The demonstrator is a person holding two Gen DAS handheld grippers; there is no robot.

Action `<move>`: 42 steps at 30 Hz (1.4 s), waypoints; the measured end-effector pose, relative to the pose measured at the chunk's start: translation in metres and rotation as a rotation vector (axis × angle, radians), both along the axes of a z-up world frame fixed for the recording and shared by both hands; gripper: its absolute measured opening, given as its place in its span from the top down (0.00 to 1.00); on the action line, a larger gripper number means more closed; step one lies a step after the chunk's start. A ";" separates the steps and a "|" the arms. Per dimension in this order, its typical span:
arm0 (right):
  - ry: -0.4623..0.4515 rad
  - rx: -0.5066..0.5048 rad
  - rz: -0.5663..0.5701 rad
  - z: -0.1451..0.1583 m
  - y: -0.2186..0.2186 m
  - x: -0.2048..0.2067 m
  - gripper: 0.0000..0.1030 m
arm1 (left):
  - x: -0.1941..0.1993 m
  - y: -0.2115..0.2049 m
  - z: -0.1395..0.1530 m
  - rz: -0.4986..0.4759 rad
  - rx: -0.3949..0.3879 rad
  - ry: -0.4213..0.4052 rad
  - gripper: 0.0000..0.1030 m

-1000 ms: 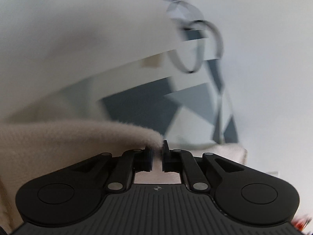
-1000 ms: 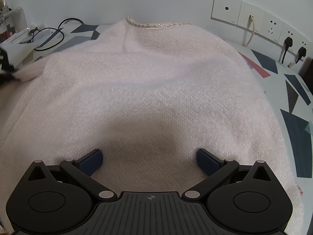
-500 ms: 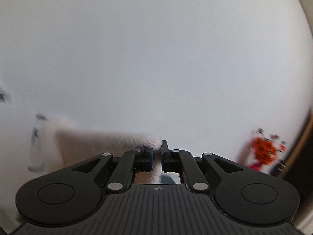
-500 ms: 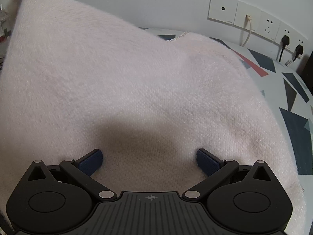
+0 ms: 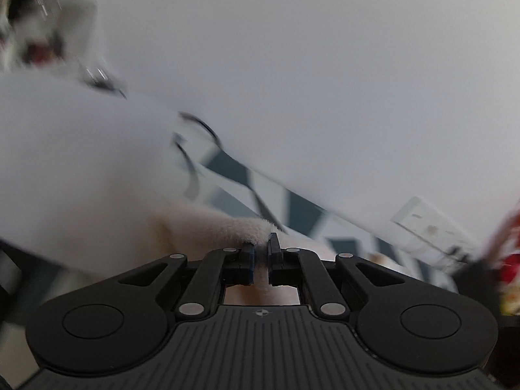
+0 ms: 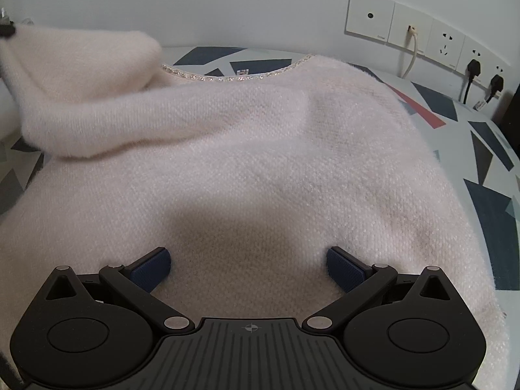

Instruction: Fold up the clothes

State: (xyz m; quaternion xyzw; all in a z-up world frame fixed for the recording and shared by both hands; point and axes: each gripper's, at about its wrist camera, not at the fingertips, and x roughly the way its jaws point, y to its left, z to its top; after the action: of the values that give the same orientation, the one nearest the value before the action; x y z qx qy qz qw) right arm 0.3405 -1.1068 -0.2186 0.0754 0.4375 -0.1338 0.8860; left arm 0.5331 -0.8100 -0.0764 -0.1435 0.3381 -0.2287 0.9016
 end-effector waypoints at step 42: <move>-0.092 0.157 0.063 0.053 -0.060 -0.049 0.01 | -0.158 -0.048 -0.082 -0.154 0.447 0.188 0.92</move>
State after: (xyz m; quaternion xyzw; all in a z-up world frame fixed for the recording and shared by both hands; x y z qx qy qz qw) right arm 0.2912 -1.1668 -0.1653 0.1368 0.4074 -0.0674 0.9004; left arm 0.3753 -0.8582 -0.1588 0.0652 0.4724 -0.2019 0.8554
